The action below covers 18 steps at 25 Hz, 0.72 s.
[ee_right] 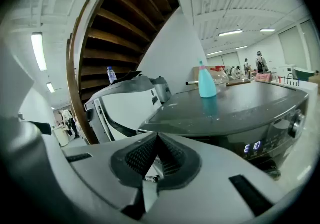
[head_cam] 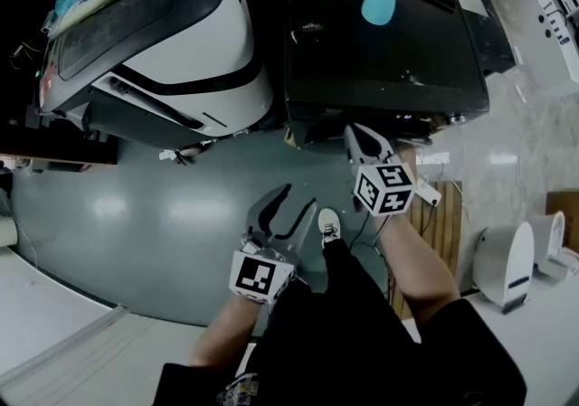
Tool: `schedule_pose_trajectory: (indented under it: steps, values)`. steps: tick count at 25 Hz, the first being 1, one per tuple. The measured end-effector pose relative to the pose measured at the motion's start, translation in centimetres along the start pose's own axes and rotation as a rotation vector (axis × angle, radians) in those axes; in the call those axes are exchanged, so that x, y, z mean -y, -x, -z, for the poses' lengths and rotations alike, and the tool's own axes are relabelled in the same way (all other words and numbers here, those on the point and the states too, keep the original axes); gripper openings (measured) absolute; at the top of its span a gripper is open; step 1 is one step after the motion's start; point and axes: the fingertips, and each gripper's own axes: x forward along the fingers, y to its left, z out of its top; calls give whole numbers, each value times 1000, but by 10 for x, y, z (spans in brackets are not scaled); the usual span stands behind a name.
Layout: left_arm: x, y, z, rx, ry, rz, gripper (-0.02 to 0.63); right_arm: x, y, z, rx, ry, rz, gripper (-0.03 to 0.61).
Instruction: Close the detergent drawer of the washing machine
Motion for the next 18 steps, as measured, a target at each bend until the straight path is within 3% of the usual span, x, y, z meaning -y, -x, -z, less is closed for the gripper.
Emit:
schedule_pose_trajectory:
  steps: [7,12,18]
  values:
    - [-7,57,-8,37,-7,-43,142,-65,45,-24,67,51,-63,-2]
    - [-14,107,-13,68,-35,-92,16,-112,83,-36,121,66,-88,-2]
    - [-17,168,-15,92,-63,-125,3,-171,130,-41,173,84,-102,-2]
